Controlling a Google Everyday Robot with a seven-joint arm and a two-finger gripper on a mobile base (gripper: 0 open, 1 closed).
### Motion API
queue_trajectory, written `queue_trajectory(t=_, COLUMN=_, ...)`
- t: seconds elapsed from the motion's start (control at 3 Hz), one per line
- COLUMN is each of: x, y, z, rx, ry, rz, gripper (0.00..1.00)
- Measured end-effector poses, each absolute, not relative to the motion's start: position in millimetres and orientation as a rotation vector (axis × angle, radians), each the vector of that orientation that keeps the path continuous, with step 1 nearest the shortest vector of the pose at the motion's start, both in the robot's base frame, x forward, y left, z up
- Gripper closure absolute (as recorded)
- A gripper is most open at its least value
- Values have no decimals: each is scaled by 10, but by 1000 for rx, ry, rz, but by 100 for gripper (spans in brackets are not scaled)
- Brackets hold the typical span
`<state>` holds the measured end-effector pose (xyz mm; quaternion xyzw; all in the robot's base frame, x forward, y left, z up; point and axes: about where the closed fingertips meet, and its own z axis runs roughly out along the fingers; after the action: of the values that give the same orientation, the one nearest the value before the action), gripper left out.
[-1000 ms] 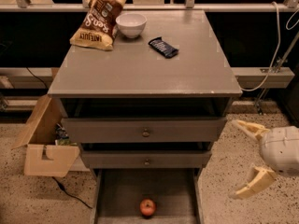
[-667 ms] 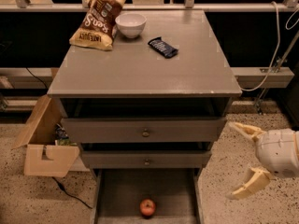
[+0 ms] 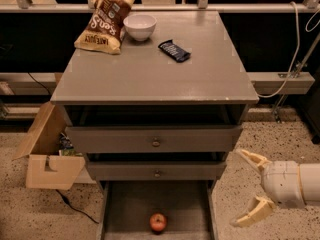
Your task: Pick apple from bottom drawer and place on counter
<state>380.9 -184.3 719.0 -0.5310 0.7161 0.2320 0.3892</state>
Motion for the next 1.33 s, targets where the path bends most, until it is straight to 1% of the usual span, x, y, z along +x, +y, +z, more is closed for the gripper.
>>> queue_trajectory(t=0.33, x=3922, y=-1727, z=6488, rx=-1374, ry=1776, rz=626, gripper=0)
queue_trajectory(t=1.0, x=4095, y=-1519, z=5294, rx=-1315, ry=1776, rz=799, gripper=0)
queue_trajectory(t=1.33, x=4194, y=-1039, z=4510, rx=-1285, ry=1770, rz=871, gripper=0)
